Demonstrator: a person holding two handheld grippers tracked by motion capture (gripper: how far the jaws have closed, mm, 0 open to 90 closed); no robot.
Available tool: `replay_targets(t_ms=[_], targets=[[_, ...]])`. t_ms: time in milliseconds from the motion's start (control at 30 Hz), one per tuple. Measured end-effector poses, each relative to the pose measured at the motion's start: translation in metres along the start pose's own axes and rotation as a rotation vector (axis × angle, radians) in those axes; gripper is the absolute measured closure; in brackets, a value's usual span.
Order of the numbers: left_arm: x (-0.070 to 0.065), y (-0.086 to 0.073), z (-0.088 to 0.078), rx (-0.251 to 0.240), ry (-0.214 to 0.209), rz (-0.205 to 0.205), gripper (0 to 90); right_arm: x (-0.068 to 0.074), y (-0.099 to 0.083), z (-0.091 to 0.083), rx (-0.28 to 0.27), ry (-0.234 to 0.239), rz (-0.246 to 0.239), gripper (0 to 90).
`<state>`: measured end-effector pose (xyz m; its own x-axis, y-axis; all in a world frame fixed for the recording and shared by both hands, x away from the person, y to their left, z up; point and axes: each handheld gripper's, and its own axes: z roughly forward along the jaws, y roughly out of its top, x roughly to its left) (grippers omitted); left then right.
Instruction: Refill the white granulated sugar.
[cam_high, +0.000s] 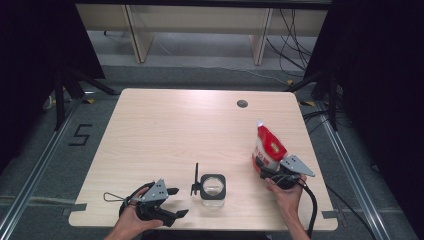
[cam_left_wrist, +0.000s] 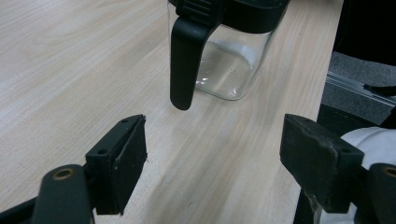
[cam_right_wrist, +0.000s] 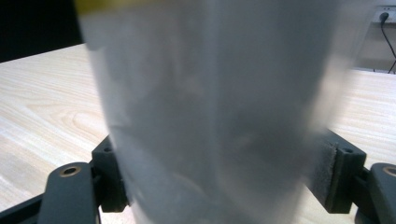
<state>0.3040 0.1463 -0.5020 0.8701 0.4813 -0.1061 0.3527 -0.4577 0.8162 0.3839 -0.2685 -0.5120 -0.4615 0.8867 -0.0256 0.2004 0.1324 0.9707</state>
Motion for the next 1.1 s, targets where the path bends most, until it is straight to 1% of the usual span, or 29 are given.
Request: replay_targets(t_ms=[33,67,100,133,167,200,233,267,300,333,367,400,467,500,533,567,667,700,733,767,800,833,867,900,933,967,1033,1067,1100], targets=[[-0.0009,0.0000,0.0004,-0.010,-0.006,-0.010,22.7,-0.0006,-0.0001,0.0003,0.004,0.003,0.004,24.8],[-0.0008,-0.0001,0.0005,-0.011,-0.007,-0.010,22.8,0.0000,-0.0006,0.0009,0.007,0.008,0.032,24.7],[-0.0014,-0.0001,0.0010,-0.016,-0.011,-0.016,22.8,-0.0007,-0.0009,0.0018,0.002,0.017,0.032,24.8],[-0.0021,-0.0003,0.0010,-0.015,-0.004,-0.014,22.8,-0.0019,-0.0009,0.0021,0.001,0.001,0.008,26.1],[-0.0016,-0.0004,0.0008,-0.011,-0.002,-0.008,22.8,-0.0030,-0.0031,0.0034,-0.015,0.024,0.009,27.4],[-0.0016,-0.0004,0.0008,-0.011,-0.002,-0.008,22.8,-0.0019,-0.0035,0.0039,-0.029,0.018,0.026,27.2],[-0.0017,-0.0004,0.0015,-0.017,-0.009,-0.015,22.8,-0.0022,-0.0030,0.0027,0.003,0.033,0.040,27.6],[-0.0018,-0.0004,0.0016,-0.018,-0.008,-0.015,22.8,-0.0028,-0.0026,0.0018,-0.004,0.021,0.014,27.9],[-0.0018,-0.0004,0.0016,-0.018,-0.008,-0.015,22.8,-0.0026,-0.0030,0.0029,-0.006,0.030,0.028,28.4],[-0.0018,-0.0004,0.0016,-0.015,-0.009,-0.015,22.8,-0.0026,-0.0030,0.0029,-0.006,0.030,0.028,28.4],[-0.0016,-0.0004,0.0015,-0.010,-0.009,-0.008,22.7,-0.0031,-0.0030,0.0033,-0.013,0.032,0.017,28.5],[-0.0015,-0.0003,0.0015,-0.009,-0.008,-0.006,22.8,-0.0024,-0.0028,0.0034,-0.011,0.038,0.018,29.0],[-0.0011,0.0001,0.0016,-0.010,-0.009,0.004,22.8,-0.0029,-0.0033,0.0043,-0.016,0.034,0.005,29.8],[-0.0019,-0.0001,0.0016,-0.009,-0.008,-0.007,22.8,-0.0029,-0.0033,0.0043,-0.016,0.034,0.005,29.8],[-0.0014,-0.0001,0.0013,-0.004,-0.005,0.003,22.7,-0.0020,-0.0029,0.0036,-0.013,0.036,0.013,31.4],[-0.0019,-0.0002,0.0017,-0.009,-0.007,-0.006,22.8,-0.0012,-0.0028,0.0047,-0.021,0.045,0.015,31.9],[-0.0019,-0.0003,0.0019,-0.010,-0.006,-0.005,22.8,-0.0016,-0.0025,0.0052,-0.021,0.043,0.015,31.4],[-0.0016,-0.0002,0.0015,-0.005,-0.004,0.001,22.8,-0.0016,-0.0025,0.0052,-0.021,0.043,0.015,31.4],[-0.0019,-0.0002,0.0019,-0.010,-0.007,-0.004,22.8,-0.0021,-0.0024,0.0056,-0.019,0.038,0.010,31.3],[-0.0019,-0.0002,0.0019,-0.010,-0.007,-0.005,22.8,-0.0020,-0.0028,0.0076,-0.041,0.040,0.016,31.2],[-0.0019,-0.0002,0.0019,-0.010,-0.007,-0.005,22.8,-0.0026,-0.0022,0.0071,-0.024,0.046,0.012,31.4],[-0.0019,-0.0002,0.0019,-0.010,-0.007,-0.005,22.8,-0.0028,-0.0020,0.0072,-0.023,0.041,0.009,34.5],[-0.0018,-0.0002,0.0018,-0.010,-0.008,-0.003,22.8,0.0002,-0.0026,0.0072,-0.028,0.052,0.040,37.4],[-0.0018,-0.0002,0.0017,-0.010,-0.008,-0.004,22.8,0.0006,-0.0026,0.0079,-0.035,0.048,0.027,37.8],[-0.0012,0.0000,0.0017,-0.011,-0.009,0.003,22.8,0.0006,-0.0026,0.0079,-0.035,0.048,0.027,37.8],[-0.0011,0.0000,0.0018,-0.013,-0.008,0.003,22.8,-0.0013,-0.0019,0.0077,-0.027,0.059,0.002,38.4],[-0.0017,-0.0002,0.0016,-0.012,-0.010,-0.004,22.8,-0.0009,-0.0012,0.0075,-0.026,0.062,0.007,39.4],[-0.0020,-0.0002,0.0015,-0.013,-0.012,-0.008,22.8,-0.0011,-0.0009,0.0080,-0.030,0.054,0.003,39.9],[-0.0013,0.0000,0.0010,-0.007,-0.011,-0.004,22.8,-0.0009,0.0005,0.0067,-0.010,0.050,-0.003,40.7]])
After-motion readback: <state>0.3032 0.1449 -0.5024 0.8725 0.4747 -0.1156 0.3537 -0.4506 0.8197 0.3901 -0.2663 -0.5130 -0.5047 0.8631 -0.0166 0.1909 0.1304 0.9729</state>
